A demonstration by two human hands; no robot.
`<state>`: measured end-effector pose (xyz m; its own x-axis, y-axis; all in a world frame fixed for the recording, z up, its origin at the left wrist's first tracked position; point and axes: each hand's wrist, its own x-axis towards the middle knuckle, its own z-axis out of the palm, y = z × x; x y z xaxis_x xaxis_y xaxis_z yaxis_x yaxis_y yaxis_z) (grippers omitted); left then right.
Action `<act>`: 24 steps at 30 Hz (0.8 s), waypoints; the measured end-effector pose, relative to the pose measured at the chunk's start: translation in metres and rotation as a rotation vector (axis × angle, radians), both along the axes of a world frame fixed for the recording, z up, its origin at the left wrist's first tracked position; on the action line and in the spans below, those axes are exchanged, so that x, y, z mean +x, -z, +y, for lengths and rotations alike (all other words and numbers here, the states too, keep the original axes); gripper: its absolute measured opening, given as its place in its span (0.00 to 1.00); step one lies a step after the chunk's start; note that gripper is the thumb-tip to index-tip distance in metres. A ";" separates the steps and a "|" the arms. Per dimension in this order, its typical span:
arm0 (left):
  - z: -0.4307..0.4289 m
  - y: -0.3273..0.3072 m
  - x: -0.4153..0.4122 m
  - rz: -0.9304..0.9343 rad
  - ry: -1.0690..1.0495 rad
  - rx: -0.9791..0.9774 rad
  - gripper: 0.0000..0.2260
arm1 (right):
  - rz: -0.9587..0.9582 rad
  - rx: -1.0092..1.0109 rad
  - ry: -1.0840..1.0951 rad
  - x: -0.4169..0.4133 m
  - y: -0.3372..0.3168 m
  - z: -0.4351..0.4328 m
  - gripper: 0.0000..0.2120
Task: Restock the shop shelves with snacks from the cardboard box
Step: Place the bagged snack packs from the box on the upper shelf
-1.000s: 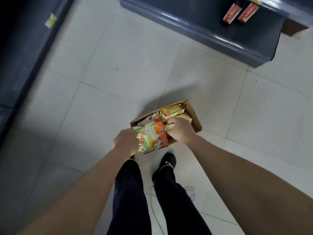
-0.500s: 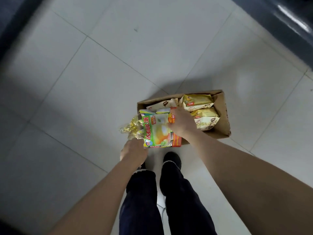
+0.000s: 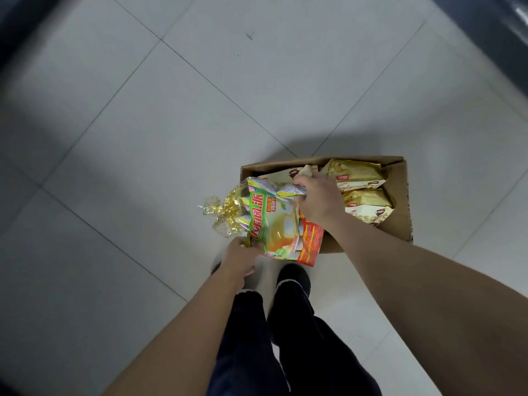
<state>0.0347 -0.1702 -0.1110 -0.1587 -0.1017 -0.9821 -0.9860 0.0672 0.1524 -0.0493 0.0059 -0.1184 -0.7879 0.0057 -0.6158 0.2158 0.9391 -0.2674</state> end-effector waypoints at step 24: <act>-0.061 -0.315 -0.072 0.494 -0.133 -0.021 0.25 | 0.054 -0.238 0.374 -0.036 -0.323 -0.039 0.15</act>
<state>-0.0371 -0.2311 0.2036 -0.5875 -0.1717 -0.7908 -0.7971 -0.0463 0.6021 -0.0857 -0.0331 0.2042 -0.7894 0.1596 -0.5927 0.5090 0.7099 -0.4868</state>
